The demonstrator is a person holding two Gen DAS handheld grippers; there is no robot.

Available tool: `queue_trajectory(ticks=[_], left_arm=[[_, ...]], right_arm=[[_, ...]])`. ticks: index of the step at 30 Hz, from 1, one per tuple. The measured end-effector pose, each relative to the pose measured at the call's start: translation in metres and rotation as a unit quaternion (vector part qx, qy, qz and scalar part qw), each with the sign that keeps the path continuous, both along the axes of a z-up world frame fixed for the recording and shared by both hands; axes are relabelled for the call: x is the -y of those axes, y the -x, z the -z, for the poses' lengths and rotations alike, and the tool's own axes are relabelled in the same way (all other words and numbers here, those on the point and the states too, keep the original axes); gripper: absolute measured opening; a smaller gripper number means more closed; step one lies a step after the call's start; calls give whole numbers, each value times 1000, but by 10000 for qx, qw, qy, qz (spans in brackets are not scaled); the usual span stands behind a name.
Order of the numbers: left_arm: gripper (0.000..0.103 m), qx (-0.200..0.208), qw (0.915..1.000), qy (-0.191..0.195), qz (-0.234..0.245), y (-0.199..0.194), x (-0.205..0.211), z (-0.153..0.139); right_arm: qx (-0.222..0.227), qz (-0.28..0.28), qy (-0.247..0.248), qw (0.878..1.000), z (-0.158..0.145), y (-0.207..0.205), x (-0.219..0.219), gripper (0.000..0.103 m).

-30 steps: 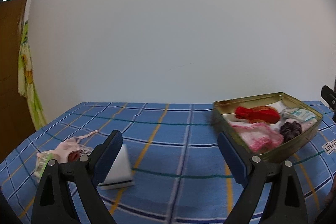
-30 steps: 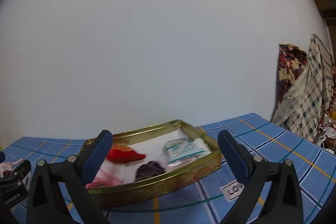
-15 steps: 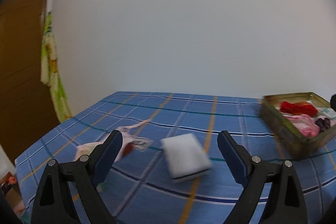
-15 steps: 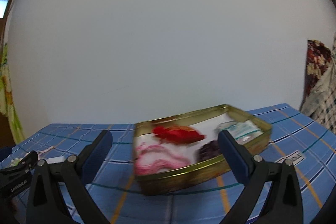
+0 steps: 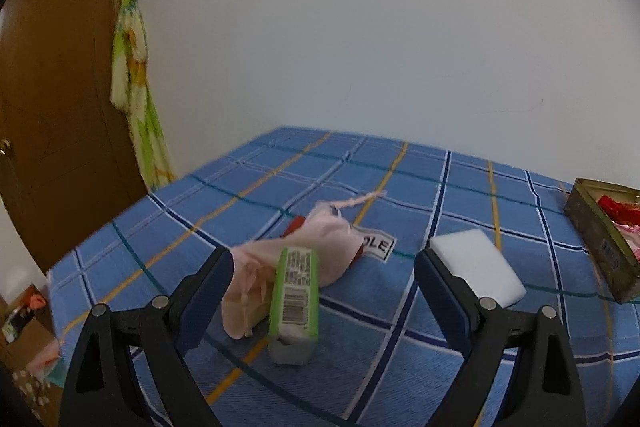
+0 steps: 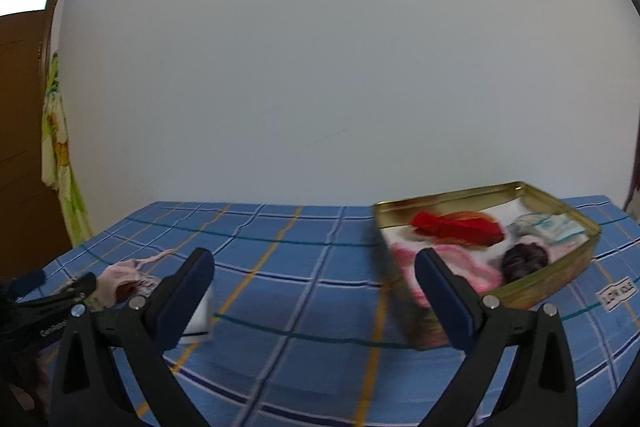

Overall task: Organize soft objects
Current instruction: 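Move both tools back to the remaining items on the table, then grasp the white sponge with the right tool while the left tool grasps the green soap bar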

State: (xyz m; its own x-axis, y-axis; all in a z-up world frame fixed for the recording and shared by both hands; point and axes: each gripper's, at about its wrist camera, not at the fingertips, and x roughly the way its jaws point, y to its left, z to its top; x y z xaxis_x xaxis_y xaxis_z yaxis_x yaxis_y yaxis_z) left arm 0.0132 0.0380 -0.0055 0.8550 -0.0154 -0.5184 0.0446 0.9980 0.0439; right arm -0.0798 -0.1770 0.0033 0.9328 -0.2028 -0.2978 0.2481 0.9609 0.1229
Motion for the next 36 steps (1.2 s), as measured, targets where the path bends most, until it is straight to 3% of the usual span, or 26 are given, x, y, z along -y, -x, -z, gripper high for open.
queue_trajectory(ticks=[9,11,12,15,20,24,30,36], left_arm=[[90,-880,9926,779,314,-24,-23,17],[75,-1102,9893,911,306,-28,-28,23],[73,-1245,9868,985,312,-31,-32,26],[54,-1657,9759,1377,336,-41,-44,38],[32,-1665,9717,1639,352,-37,-55,39],[29,-1588,9720,1700,331,-31,-61,37],[29,-790,9835,1589,351,0,-66,14],[29,-302,9874,1540,180,12,-72,3]], right_arm=[[-275,-395,-138,9987,4,-26,-29,102],[-388,-467,-104,9981,6,-33,-35,102],[-446,-494,-91,9977,6,-37,-37,102],[-624,-525,-98,9966,10,-49,-43,102],[-1177,-601,-173,9911,18,-77,-53,101],[-1643,-710,-254,9835,27,-97,-61,99],[-2288,-1015,-226,9679,43,-123,-79,88],[-2800,-1234,-278,9516,58,-140,-86,71]])
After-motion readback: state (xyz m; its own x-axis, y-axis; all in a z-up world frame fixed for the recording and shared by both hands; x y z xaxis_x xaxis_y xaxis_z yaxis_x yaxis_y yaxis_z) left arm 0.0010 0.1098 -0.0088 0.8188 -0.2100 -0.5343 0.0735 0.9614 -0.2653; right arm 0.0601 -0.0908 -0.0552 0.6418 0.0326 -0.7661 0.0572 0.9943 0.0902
